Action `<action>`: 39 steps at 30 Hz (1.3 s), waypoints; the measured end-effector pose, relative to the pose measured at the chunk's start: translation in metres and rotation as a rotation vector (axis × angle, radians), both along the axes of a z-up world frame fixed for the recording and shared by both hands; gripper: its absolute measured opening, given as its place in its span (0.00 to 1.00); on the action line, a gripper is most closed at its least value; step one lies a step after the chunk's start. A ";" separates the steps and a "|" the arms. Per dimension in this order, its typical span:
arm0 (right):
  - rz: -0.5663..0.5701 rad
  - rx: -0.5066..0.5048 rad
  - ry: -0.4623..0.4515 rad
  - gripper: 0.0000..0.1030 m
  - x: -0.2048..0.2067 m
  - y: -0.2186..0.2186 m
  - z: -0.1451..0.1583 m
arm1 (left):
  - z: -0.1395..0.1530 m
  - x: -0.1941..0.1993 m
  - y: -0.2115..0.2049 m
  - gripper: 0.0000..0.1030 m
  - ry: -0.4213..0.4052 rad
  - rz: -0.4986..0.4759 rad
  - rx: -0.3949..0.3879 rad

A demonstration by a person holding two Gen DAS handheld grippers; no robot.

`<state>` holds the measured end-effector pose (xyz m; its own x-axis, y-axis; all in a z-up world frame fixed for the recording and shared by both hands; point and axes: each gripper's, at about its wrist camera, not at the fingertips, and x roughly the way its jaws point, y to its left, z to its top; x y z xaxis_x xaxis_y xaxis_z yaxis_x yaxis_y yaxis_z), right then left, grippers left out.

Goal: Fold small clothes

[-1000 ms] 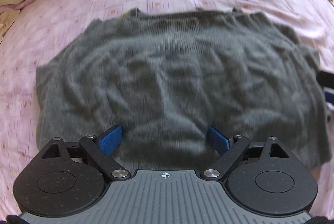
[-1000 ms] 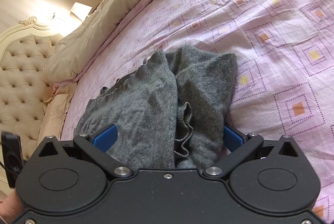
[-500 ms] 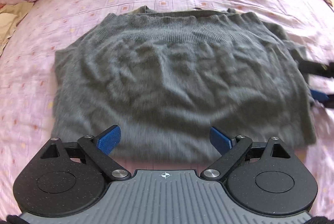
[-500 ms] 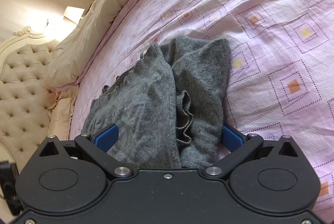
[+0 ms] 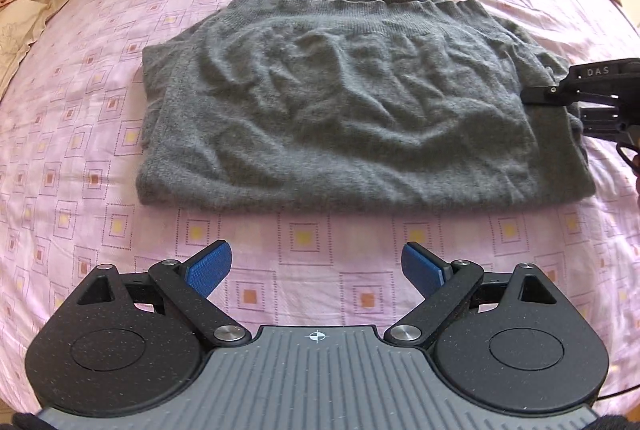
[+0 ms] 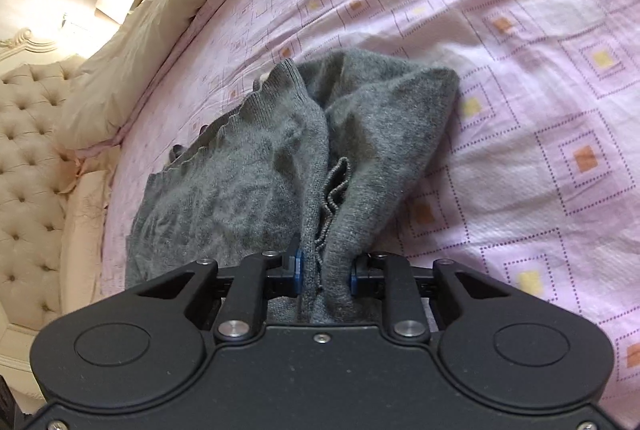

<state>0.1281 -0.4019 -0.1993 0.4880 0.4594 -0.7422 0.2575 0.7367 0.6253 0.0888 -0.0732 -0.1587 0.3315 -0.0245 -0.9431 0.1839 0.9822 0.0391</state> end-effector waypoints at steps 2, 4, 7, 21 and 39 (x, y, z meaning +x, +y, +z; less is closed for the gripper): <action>-0.013 -0.030 -0.002 0.29 0.001 0.008 0.013 | -0.002 0.002 0.008 0.90 0.006 -0.023 -0.020; -0.019 -0.056 -0.011 0.29 0.003 0.018 0.030 | -0.002 0.003 0.016 0.90 0.006 -0.053 -0.029; 0.013 -0.099 -0.032 0.29 0.013 0.041 0.060 | -0.001 0.005 0.033 0.90 -0.007 -0.076 -0.042; 0.231 -0.111 -0.067 0.28 0.081 0.217 0.106 | -0.002 0.018 0.117 0.90 0.001 0.018 -0.103; 0.436 -0.075 -0.098 0.44 0.087 0.317 0.089 | -0.013 0.018 0.159 0.90 0.033 0.079 -0.131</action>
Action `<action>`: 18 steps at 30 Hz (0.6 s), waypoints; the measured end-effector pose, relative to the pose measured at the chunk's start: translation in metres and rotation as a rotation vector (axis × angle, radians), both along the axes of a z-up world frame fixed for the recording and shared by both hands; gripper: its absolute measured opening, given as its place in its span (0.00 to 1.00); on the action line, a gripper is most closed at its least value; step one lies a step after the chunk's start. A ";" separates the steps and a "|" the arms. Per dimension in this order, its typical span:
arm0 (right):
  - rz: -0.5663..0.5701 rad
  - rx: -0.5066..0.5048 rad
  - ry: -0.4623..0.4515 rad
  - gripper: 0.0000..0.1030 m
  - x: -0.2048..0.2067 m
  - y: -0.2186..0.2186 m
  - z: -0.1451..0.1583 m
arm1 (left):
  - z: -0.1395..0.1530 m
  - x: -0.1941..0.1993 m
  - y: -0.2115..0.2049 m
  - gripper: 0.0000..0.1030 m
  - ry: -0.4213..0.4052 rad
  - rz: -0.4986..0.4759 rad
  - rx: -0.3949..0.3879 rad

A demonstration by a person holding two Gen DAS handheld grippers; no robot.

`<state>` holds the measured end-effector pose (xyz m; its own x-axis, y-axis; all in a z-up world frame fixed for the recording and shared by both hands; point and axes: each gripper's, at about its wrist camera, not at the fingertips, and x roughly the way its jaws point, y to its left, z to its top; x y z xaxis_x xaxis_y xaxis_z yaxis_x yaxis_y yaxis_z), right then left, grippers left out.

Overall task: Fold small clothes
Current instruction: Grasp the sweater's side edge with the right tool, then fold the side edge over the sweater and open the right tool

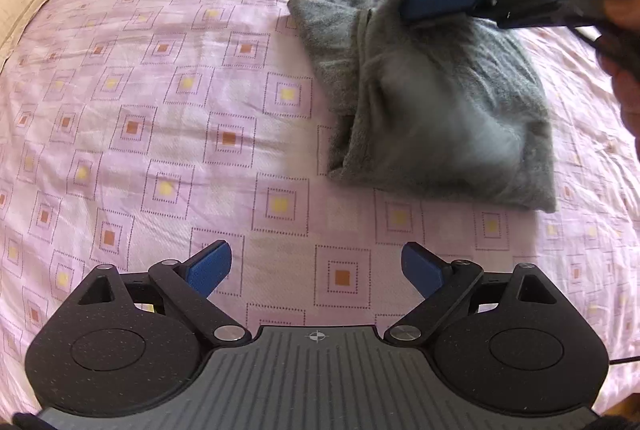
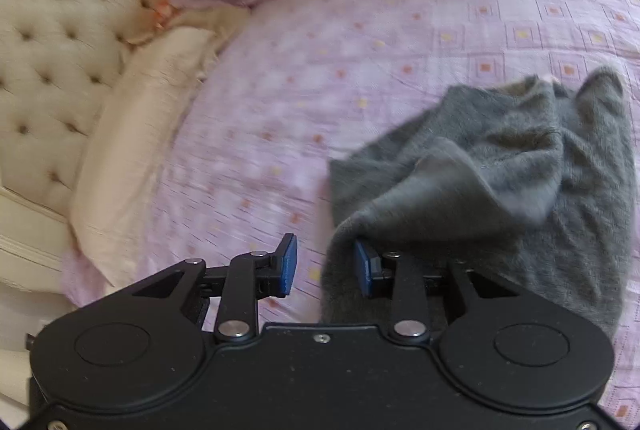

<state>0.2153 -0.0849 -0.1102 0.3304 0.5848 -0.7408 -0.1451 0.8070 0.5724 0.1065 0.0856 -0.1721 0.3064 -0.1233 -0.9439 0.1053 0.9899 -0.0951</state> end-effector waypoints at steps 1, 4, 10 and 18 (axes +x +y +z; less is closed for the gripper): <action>-0.009 0.014 -0.016 0.47 -0.001 -0.004 0.005 | 0.001 0.001 0.000 0.90 -0.002 -0.005 -0.004; -0.054 0.020 -0.053 0.49 -0.007 -0.024 0.017 | 0.010 0.006 0.000 0.90 -0.021 -0.011 -0.025; -0.160 -0.073 -0.075 0.49 -0.024 -0.073 0.021 | 0.037 0.027 -0.008 0.90 -0.096 -0.041 -0.068; -0.274 -0.146 -0.037 0.49 -0.053 -0.115 0.002 | 0.047 0.088 -0.038 0.90 -0.168 -0.042 -0.099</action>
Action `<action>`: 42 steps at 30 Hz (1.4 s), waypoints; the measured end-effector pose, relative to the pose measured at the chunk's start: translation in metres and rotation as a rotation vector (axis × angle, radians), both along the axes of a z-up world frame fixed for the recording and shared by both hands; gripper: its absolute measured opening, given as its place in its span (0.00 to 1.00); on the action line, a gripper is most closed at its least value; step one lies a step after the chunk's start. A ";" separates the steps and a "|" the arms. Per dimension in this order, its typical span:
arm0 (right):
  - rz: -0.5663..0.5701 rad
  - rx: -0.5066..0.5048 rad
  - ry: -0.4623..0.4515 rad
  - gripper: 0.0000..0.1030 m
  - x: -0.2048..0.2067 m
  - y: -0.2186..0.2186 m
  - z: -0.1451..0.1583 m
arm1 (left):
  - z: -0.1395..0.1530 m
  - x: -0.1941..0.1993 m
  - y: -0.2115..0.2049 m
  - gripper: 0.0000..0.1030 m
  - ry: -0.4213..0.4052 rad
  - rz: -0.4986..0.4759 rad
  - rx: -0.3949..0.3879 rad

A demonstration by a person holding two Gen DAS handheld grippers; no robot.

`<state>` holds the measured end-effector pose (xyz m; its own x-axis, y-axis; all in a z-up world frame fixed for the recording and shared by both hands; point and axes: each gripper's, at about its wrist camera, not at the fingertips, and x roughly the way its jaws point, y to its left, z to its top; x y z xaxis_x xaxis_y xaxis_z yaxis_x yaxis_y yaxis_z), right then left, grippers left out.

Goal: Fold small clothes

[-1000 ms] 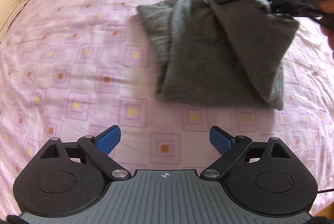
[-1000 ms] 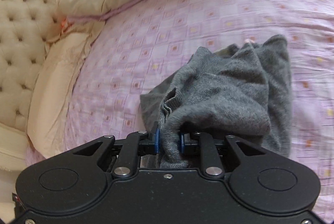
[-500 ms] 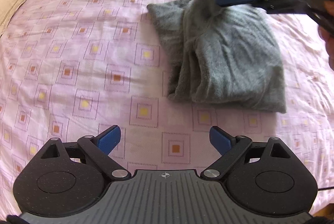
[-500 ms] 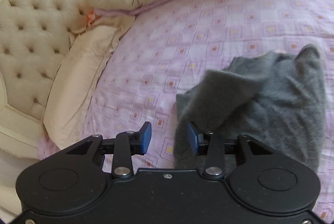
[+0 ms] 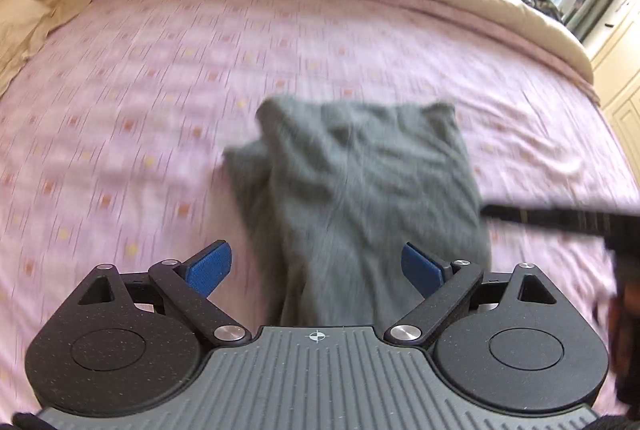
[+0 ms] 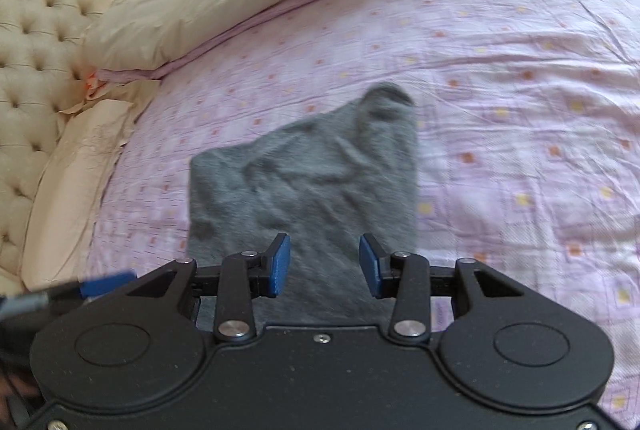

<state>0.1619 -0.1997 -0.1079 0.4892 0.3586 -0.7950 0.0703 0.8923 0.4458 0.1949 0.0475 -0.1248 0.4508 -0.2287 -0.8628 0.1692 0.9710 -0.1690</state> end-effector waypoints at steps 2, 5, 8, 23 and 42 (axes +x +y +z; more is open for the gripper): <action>-0.011 -0.003 0.009 0.49 -0.006 -0.004 -0.005 | -0.003 0.017 -0.012 0.90 -0.009 -0.006 0.016; -0.014 -0.013 0.021 0.49 -0.011 -0.006 -0.011 | -0.011 0.038 -0.030 0.90 -0.040 -0.050 0.037; -0.005 -0.024 0.029 0.49 -0.013 -0.004 -0.015 | -0.028 0.053 -0.046 0.90 -0.072 -0.115 0.133; 0.177 -0.146 -0.163 0.76 0.044 0.020 -0.007 | -0.069 0.074 -0.003 0.90 0.001 0.008 0.146; 0.151 -0.132 -0.146 1.00 0.111 0.018 -0.028 | -0.046 0.088 0.049 0.89 -0.030 0.162 0.130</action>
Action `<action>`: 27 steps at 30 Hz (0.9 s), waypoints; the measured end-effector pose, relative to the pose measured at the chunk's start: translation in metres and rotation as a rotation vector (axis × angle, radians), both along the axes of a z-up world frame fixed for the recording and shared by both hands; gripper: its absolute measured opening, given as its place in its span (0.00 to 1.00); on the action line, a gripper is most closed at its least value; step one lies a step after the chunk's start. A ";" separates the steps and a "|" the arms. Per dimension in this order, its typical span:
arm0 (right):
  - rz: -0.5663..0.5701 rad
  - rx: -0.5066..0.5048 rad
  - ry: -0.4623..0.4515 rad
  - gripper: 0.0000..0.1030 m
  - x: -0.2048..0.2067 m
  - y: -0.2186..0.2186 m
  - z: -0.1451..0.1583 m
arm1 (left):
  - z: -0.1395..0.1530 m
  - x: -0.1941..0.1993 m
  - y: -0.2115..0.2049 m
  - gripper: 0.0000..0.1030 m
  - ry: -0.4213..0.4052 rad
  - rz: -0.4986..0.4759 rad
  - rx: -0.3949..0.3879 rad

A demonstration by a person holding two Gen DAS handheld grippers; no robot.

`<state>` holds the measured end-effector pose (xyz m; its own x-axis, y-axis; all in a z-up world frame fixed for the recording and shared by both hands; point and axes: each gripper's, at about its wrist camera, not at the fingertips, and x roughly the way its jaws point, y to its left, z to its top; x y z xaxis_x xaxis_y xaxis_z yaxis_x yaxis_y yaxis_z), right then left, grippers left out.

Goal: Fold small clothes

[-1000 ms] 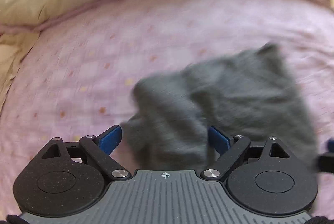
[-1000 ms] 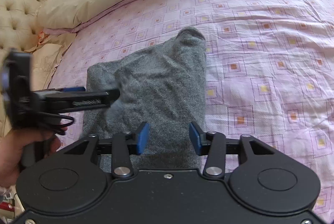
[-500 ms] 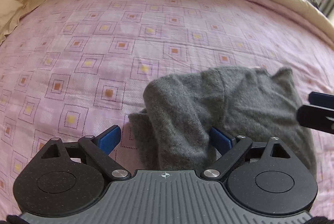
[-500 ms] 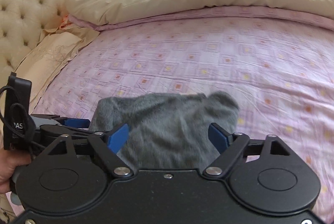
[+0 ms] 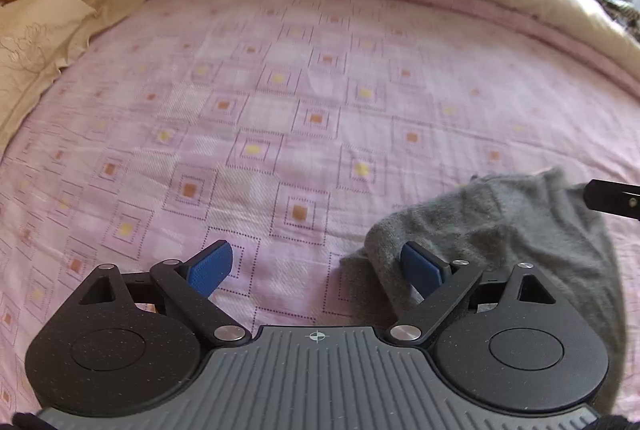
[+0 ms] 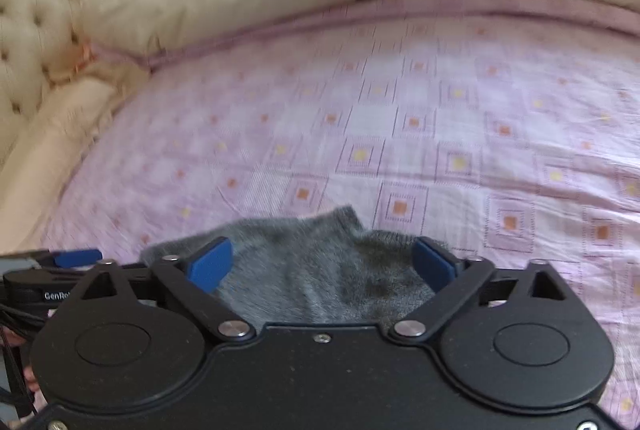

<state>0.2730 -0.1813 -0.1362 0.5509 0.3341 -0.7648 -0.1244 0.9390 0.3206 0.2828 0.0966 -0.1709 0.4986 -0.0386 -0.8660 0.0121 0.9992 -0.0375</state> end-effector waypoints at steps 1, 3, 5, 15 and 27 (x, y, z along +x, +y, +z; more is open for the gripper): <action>-0.022 0.009 -0.019 1.00 -0.009 -0.004 0.005 | 0.005 -0.006 -0.002 0.89 -0.018 -0.005 -0.010; -0.059 0.018 -0.030 1.00 -0.028 -0.011 0.010 | 0.018 -0.023 -0.005 0.89 -0.044 -0.018 -0.043; -0.095 0.015 -0.033 1.00 -0.049 -0.018 0.011 | 0.023 -0.041 -0.011 0.89 -0.046 -0.039 -0.083; -0.200 0.056 0.072 1.00 -0.109 -0.049 -0.011 | -0.010 -0.101 -0.025 0.89 0.114 -0.087 -0.154; -0.167 0.131 0.111 1.00 -0.094 -0.060 -0.028 | -0.042 -0.078 -0.034 0.89 0.200 -0.152 -0.262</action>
